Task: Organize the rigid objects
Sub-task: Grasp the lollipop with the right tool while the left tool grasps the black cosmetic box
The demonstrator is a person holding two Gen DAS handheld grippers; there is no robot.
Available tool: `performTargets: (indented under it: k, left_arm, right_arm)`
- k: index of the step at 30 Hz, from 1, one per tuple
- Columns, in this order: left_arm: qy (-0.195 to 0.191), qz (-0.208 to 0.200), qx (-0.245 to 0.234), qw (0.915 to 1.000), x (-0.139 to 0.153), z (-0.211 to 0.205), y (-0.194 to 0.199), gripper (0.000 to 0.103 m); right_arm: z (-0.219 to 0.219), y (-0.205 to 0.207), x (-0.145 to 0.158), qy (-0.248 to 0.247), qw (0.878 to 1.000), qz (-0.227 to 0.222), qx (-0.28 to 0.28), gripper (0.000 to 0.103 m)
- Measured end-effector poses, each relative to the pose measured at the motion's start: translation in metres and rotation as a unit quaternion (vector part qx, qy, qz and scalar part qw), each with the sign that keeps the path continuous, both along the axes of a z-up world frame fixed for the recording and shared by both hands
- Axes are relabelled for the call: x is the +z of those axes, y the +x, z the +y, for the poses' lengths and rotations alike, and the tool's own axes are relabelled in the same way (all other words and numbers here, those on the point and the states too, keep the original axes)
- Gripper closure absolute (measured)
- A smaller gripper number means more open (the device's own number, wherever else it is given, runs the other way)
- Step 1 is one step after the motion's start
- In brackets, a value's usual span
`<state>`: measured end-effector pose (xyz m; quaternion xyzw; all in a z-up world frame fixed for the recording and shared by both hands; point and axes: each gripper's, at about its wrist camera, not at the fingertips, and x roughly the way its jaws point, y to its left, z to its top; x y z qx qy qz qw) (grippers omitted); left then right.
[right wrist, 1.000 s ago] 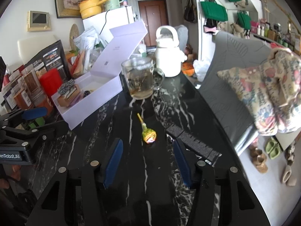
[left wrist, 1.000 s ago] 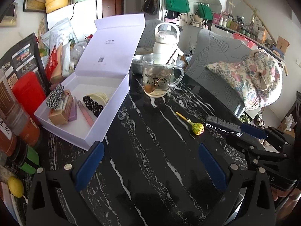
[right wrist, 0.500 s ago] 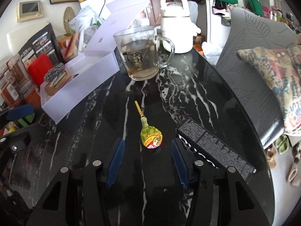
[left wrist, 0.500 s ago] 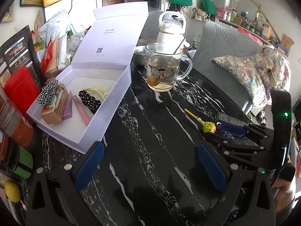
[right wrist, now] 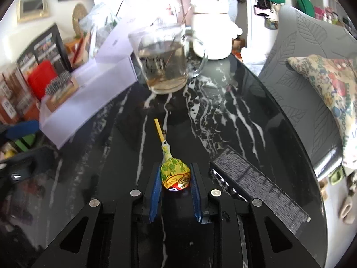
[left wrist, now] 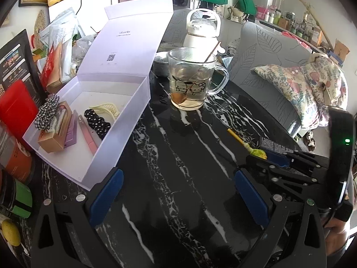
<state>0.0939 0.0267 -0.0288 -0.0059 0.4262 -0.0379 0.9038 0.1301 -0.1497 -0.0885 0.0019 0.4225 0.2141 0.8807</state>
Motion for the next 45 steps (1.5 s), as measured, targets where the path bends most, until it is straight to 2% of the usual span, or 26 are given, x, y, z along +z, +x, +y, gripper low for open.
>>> performTargets:
  k: [7, 11, 17, 22, 28, 35, 44, 45]
  left_arm:
    - [-0.005, -0.002, -0.023, 0.9997, -0.001, -0.034, 0.013, 0.001]
    - [-0.016, -0.001, -0.033, 0.9993, -0.004, -0.055, 0.019, 0.001]
    - [-0.012, 0.019, -0.045, 0.9987, -0.016, -0.082, 0.027, 0.001]
    - [-0.006, 0.028, -0.048, 0.9984, -0.022, -0.089, 0.031, 0.001]
    - [-0.019, 0.038, -0.052, 0.9977, -0.027, -0.094, 0.038, 0.001]
    - [-0.013, 0.044, -0.066, 0.9967, -0.033, -0.104, 0.038, 0.001]
    - [-0.030, 0.057, -0.100, 0.9929, -0.041, -0.143, 0.039, 0.002]
    - [-0.030, 0.059, -0.102, 0.9926, -0.042, -0.147, 0.040, 0.004]
  right_arm:
    - [-0.044, -0.005, 0.021, -0.012, 0.998, -0.030, -0.048, 0.078]
    - [-0.072, -0.001, 0.018, -0.027, 0.996, -0.030, -0.076, 0.078]
    - [-0.099, 0.012, 0.004, -0.044, 0.995, -0.021, -0.083, 0.078]
    - [-0.107, 0.021, -0.011, -0.030, 0.997, 0.007, -0.065, 0.078]
    - [-0.099, 0.002, -0.010, -0.012, 0.999, 0.010, -0.046, 0.078]
    - [-0.097, -0.017, -0.010, 0.020, 0.998, 0.019, -0.061, 0.078]
    - [-0.127, -0.036, 0.002, 0.024, 0.994, 0.000, -0.111, 0.078]
    - [-0.132, -0.038, 0.003, 0.027, 0.993, -0.001, -0.113, 0.078]
